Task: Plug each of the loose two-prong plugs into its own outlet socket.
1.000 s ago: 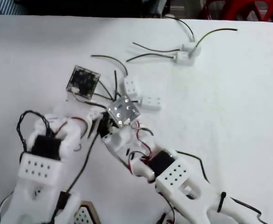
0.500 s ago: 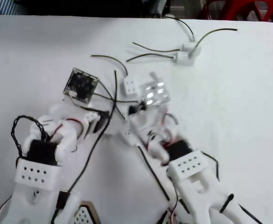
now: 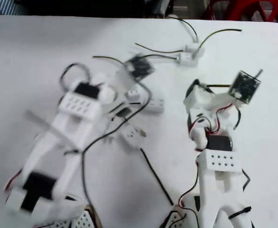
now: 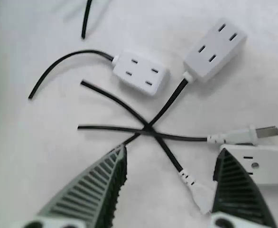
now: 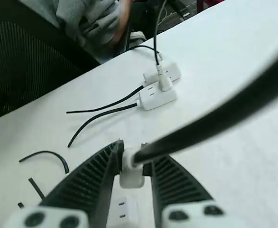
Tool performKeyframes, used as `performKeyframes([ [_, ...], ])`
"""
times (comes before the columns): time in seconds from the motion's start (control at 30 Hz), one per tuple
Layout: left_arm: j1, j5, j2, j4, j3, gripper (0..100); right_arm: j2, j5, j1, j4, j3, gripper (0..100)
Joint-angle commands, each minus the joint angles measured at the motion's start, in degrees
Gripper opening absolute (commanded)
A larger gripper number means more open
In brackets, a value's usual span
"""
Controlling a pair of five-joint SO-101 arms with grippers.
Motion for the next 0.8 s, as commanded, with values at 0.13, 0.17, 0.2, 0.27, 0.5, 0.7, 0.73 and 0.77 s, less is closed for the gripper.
performKeyframes([
  [0.13,7.2,-6.0,25.2,8.4,-32.0,29,-0.1,-1.1,4.6,-6.3,-1.3,1.7],
  [0.17,7.7,-6.8,28.3,9.6,-35.3,29,-0.1,-1.1,4.8,-7.2,-1.0,1.7],
  [0.2,8.2,-7.3,31.3,10.5,-38.7,29,-0.1,-1.1,4.9,-7.6,-0.8,1.7],
  [0.27,9.2,-7.7,36.6,12.3,-45.0,29,-0.1,-1.1,4.7,-8.0,-0.5,1.7],
  [0.5,11.3,-12.6,52.8,21.8,-65.5,29,-0.1,-1.0,4.6,-7.9,-0.5,1.7],
  [0.7,10.8,-9.8,63.5,27.2,-80.2,25,-0.1,-0.8,4.6,-7.7,-0.5,1.7],
  [0.73,10.9,-9.8,65.0,28.5,-82.2,22,-0.1,-0.8,4.6,-7.7,-0.5,1.7],
  [0.77,11.0,-9.8,66.4,29.7,-84.2,20,-0.1,-0.8,4.6,-7.7,-0.5,1.7],
])
